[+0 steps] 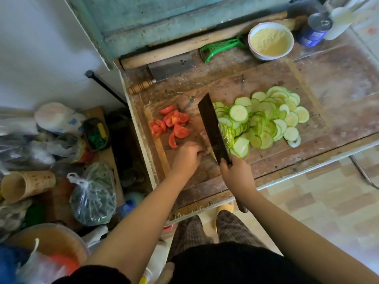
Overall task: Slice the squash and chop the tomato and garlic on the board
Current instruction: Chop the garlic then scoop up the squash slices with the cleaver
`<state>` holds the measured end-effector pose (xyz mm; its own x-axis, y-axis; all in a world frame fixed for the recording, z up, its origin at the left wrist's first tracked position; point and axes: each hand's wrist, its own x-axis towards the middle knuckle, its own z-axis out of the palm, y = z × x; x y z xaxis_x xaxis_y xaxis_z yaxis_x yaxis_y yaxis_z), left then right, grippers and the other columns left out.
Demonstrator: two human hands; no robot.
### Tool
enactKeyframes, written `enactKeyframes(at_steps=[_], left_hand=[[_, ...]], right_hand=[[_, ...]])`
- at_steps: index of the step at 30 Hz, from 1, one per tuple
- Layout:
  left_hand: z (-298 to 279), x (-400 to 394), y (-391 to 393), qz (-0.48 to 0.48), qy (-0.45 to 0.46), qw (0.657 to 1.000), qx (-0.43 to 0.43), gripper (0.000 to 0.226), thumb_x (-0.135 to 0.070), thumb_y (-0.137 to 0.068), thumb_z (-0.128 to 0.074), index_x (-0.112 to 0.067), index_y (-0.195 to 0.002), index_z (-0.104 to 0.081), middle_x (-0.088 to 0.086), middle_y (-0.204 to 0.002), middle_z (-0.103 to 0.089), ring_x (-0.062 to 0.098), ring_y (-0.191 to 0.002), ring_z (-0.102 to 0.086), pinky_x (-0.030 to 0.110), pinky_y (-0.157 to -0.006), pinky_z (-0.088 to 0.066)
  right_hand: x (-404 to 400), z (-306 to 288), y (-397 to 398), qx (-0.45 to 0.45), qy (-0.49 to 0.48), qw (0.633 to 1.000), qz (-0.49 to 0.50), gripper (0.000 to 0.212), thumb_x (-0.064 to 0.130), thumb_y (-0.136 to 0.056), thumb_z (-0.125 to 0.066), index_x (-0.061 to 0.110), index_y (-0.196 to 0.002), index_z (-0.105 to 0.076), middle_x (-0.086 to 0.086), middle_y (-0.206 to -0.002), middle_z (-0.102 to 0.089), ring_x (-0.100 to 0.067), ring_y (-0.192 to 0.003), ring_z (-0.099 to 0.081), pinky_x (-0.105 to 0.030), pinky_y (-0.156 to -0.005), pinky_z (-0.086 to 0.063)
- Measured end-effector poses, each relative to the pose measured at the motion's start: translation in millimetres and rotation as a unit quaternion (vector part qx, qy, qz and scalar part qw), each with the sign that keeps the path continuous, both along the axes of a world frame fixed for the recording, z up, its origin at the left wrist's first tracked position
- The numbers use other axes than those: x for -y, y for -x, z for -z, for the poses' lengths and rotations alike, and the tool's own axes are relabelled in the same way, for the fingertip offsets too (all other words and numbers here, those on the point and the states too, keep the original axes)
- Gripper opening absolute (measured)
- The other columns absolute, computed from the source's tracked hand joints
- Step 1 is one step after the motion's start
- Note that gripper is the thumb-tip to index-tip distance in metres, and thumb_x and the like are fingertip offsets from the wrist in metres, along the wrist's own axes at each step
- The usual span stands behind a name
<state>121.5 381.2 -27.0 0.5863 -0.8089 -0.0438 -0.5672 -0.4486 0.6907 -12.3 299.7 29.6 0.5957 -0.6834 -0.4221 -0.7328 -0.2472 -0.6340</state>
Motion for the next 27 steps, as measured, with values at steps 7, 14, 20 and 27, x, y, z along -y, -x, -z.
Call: enactKeyframes(at_steps=[7,14,20,27], left_hand=[[-1,3,3,-0.019,0.0,1.0,-0.004,0.012,0.001,-0.075,-0.068,-0.005,-0.083,-0.075,0.014,-0.086,-0.07,0.031,-0.087,-0.063,0.021,-0.076,-0.036],[3,5,1,-0.008,0.01,1.0,-0.011,0.01,0.001,-0.071,-0.07,-0.007,-0.073,-0.074,0.009,-0.074,-0.07,0.03,-0.078,-0.062,0.031,-0.071,-0.042],[5,8,2,-0.037,-0.021,0.999,-0.031,0.012,-0.002,-0.075,-0.069,-0.01,-0.081,-0.077,0.011,-0.085,-0.071,0.027,-0.084,-0.063,0.03,-0.076,-0.045],[5,8,2,-0.042,-0.04,0.998,-0.039,0.009,-0.005,-0.076,-0.071,-0.012,-0.079,-0.076,0.009,-0.083,-0.07,0.023,-0.084,-0.063,0.029,-0.074,-0.045]], right_hand=[[-3,0,1,0.002,-0.001,1.0,0.011,0.011,0.018,-0.096,-0.046,0.016,-0.089,-0.054,0.005,-0.054,-0.046,-0.01,-0.046,-0.043,-0.024,-0.042,-0.028],[10,-13,-25,-0.059,-0.029,0.998,-0.012,0.016,0.018,-0.095,-0.043,0.008,-0.086,-0.051,-0.001,-0.061,-0.046,-0.028,-0.062,-0.053,-0.037,-0.06,-0.049],[-3,-4,-6,-0.011,0.021,1.0,-0.011,0.016,0.016,-0.096,-0.045,0.005,-0.093,-0.057,0.001,-0.057,-0.046,-0.02,-0.052,-0.047,-0.025,-0.043,-0.029],[1,-7,-16,-0.043,0.01,0.999,-0.024,0.021,0.016,-0.096,-0.043,0.003,-0.085,-0.057,0.001,-0.057,-0.044,-0.02,-0.054,-0.046,-0.026,-0.053,-0.033]])
